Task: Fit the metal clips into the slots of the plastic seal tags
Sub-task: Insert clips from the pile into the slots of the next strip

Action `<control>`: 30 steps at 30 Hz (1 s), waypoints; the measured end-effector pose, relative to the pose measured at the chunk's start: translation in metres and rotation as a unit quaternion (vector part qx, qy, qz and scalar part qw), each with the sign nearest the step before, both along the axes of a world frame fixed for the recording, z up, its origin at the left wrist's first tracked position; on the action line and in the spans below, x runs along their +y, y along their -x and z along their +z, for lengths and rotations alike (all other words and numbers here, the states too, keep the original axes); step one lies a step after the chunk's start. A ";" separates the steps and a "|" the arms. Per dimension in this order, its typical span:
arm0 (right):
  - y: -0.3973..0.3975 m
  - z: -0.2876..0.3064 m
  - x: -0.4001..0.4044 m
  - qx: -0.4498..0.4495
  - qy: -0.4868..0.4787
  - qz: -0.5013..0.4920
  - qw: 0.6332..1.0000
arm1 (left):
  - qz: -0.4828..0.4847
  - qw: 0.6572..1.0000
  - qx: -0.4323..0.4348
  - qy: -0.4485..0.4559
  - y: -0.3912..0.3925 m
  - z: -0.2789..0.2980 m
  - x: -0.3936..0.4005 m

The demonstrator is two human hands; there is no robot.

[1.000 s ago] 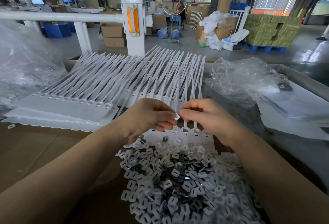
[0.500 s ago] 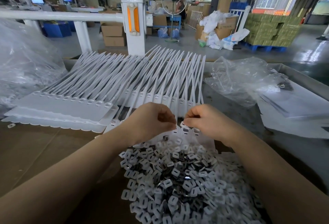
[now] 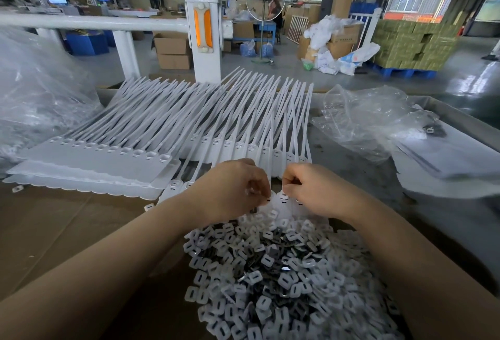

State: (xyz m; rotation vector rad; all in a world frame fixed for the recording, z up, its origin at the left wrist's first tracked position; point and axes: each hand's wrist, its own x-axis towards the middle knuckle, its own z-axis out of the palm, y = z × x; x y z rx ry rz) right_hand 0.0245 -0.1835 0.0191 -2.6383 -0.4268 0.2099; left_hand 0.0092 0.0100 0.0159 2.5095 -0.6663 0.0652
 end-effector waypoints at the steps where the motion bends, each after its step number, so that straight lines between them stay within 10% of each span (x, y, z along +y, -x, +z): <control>1: 0.000 0.000 0.000 0.001 0.004 0.002 1.000 | -0.001 1.000 -0.001 -0.001 0.000 0.000 0.000; 17: 0.002 0.001 0.002 -0.007 0.008 0.000 1.000 | -0.035 0.999 -0.033 -0.025 -0.002 -0.003 0.002; 30: -0.002 -0.002 0.002 0.026 -0.170 -0.094 0.981 | -0.099 0.979 -0.094 -0.148 0.003 0.000 0.001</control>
